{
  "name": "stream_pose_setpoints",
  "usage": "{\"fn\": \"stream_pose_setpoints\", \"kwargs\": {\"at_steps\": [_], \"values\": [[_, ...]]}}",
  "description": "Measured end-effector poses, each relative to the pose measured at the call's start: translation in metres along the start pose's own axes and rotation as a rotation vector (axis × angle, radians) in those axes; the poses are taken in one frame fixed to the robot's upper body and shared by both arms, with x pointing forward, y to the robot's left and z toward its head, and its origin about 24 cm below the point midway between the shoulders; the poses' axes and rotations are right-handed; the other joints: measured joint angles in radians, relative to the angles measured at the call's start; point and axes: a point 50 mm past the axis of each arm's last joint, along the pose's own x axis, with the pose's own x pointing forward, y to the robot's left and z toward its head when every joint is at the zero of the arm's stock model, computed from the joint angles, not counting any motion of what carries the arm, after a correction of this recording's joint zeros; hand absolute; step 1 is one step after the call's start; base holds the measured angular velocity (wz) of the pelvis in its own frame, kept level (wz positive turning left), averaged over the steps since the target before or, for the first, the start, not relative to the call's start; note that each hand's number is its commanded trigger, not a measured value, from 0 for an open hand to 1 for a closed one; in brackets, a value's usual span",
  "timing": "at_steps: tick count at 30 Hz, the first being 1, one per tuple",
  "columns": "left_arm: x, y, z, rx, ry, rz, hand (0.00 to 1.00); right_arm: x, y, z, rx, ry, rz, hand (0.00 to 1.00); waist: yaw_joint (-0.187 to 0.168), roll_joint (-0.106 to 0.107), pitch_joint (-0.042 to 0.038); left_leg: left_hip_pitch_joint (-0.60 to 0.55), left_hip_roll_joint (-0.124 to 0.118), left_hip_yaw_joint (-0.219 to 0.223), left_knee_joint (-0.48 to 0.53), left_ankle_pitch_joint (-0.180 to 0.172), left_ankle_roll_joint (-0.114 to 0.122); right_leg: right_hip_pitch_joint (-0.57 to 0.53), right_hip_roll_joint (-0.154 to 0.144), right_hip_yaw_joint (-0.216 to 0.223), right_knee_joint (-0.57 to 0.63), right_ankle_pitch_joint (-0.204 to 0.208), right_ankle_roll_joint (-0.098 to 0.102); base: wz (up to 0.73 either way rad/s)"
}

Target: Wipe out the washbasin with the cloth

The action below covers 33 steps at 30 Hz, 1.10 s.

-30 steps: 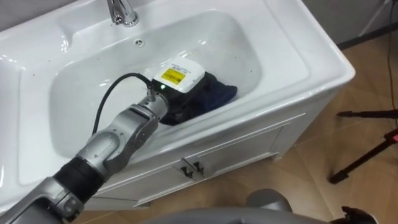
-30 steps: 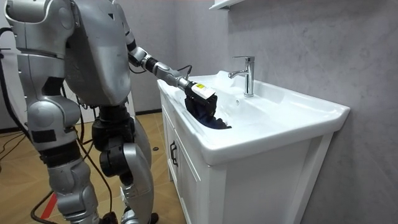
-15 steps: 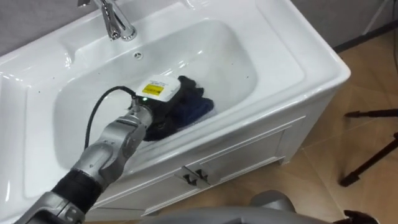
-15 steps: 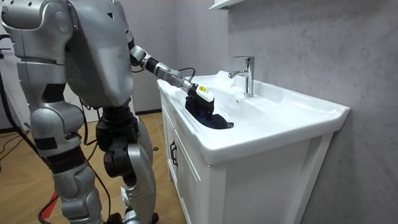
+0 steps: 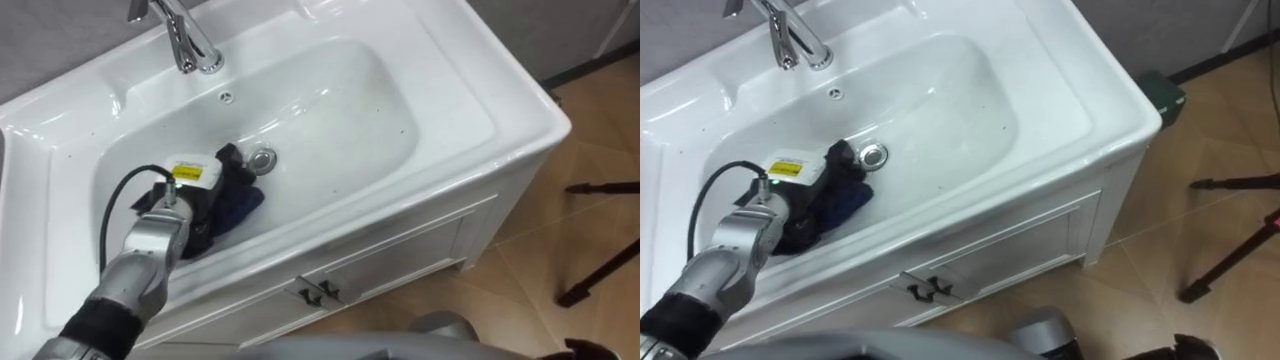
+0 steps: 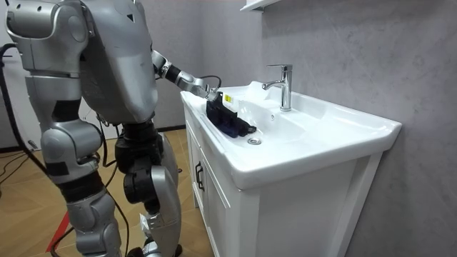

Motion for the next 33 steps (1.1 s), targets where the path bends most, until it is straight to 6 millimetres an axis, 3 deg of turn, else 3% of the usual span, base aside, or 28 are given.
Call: {"fn": "stream_pose_setpoints", "kwargs": {"at_steps": [4,11,13,19,24,27,33], "values": [[-0.005,-0.009,-0.011,0.068,0.038,-0.007,1.0,0.0,-0.004,0.005,0.021,-0.025,-0.026,0.0,0.017,0.0,-0.0002,0.008,0.003,-0.003,-0.001,0.003,-0.004,0.005,0.002,0.005,-0.001,-0.001,-0.004,-0.07],[-0.009,-0.015,-0.014,0.083,0.048,0.034,1.0,-0.001,-0.009,0.01,0.012,-0.05,-0.074,0.0,0.044,-0.005,-0.0028,0.009,0.004,0.001,0.0,0.004,-0.006,-0.001,0.004,0.016,0.005,-0.004,-0.007,-0.06],[-0.011,-0.018,-0.015,0.079,0.052,0.059,1.0,-0.001,-0.01,0.008,0.009,-0.051,-0.08,0.0,0.052,-0.012,-0.0082,0.009,0.004,0.001,0.001,0.004,-0.006,0.001,0.004,0.014,0.005,-0.005,-0.009,0.0],[-0.015,-0.025,-0.016,0.074,0.056,0.08,1.0,-0.001,-0.011,0.011,0.012,-0.064,-0.099,0.0,0.057,-0.022,-0.0139,0.024,0.005,0.001,0.0,0.003,-0.007,0.018,0.005,0.014,0.003,-0.006,-0.01,0.0],[-0.014,-0.024,-0.018,0.029,0.069,0.097,1.0,-0.001,-0.011,0.009,0.02,-0.059,-0.108,0.0,0.058,-0.028,-0.0124,0.023,0.005,-0.003,0.0,0.003,-0.007,0.018,0.005,0.013,0.002,-0.006,-0.01,0.0],[-0.012,-0.02,-0.02,-0.025,0.078,0.123,1.0,-0.002,-0.007,0.001,0.05,-0.041,-0.099,0.0,0.075,-0.042,-0.0113,0.025,0.005,-0.005,-0.001,0.003,-0.007,0.021,0.004,0.006,0.001,-0.006,-0.01,0.05],[-0.006,-0.006,-0.029,-0.249,0.112,0.205,1.0,-0.002,-0.005,-0.006,0.061,-0.021,-0.12,0.0,0.083,-0.07,0.0029,0.025,0.003,-0.028,0.001,0.003,-0.009,0.035,0.003,-0.019,-0.002,-0.007,-0.009,0.16]]}}
